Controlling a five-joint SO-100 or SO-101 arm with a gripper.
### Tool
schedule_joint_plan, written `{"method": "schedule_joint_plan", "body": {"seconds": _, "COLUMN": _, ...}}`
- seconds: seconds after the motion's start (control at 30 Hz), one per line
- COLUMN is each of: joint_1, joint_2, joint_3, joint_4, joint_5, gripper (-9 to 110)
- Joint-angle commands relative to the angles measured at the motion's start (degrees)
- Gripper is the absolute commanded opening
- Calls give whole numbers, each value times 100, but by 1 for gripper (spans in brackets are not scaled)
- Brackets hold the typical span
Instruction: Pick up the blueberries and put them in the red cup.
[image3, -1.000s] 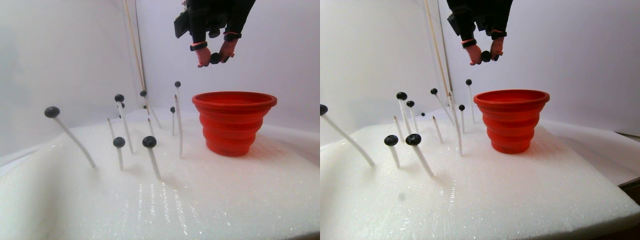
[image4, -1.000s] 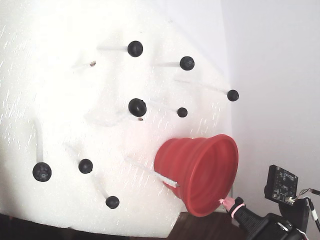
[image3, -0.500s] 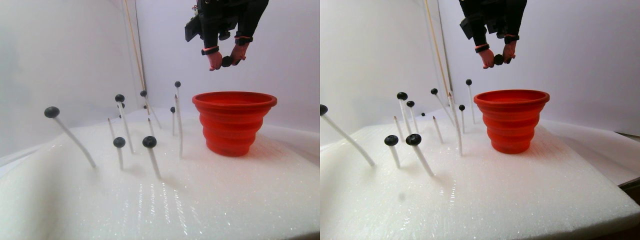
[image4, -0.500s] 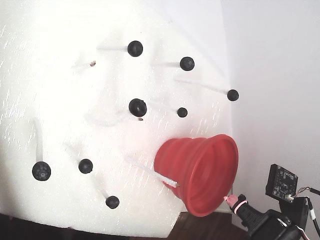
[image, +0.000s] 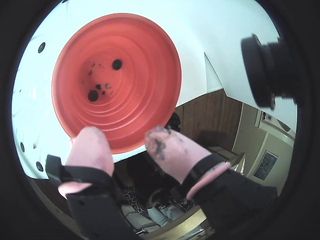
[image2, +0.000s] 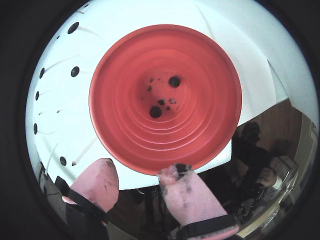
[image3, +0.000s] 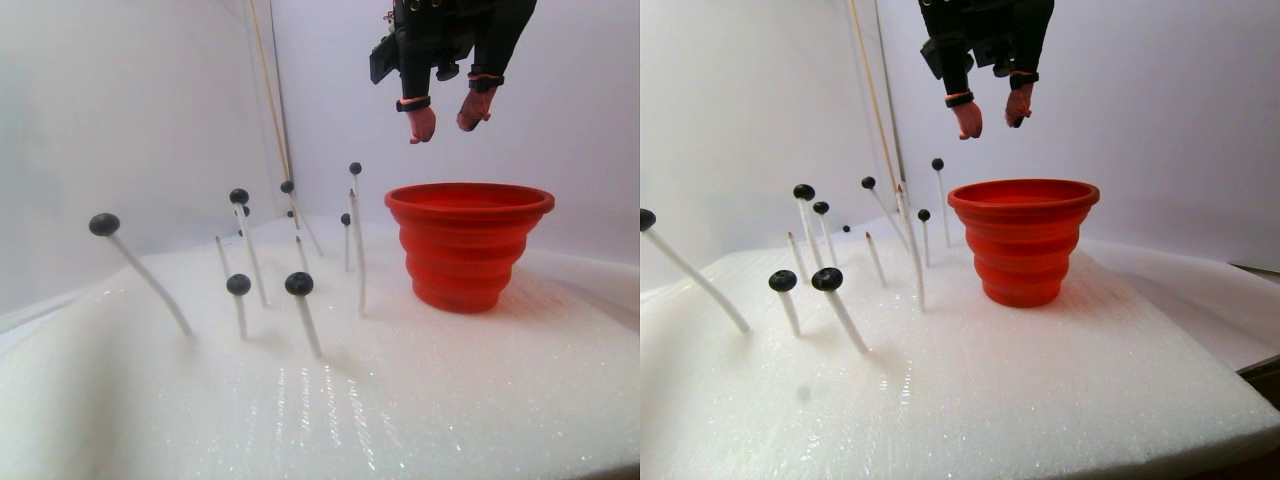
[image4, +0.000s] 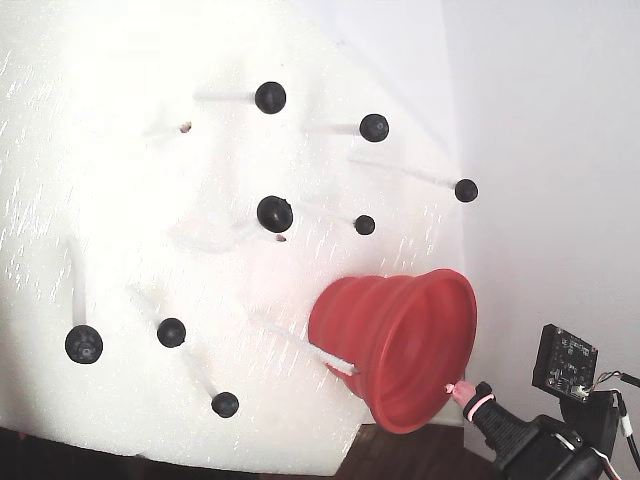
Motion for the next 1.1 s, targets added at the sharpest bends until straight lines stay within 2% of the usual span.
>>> {"method": "schedule_joint_plan", "body": {"seconds": 0.0, "joint_1": -53, "joint_2": 88, "joint_3": -589, "joint_4": -88, "joint_5": 53, "gripper": 16}}
{"method": "schedule_joint_plan", "body": {"seconds": 1.07, "joint_1": -809, "joint_2": -158, "joint_3": -721, "joint_4": -466, "joint_5": 264, "gripper": 15}}
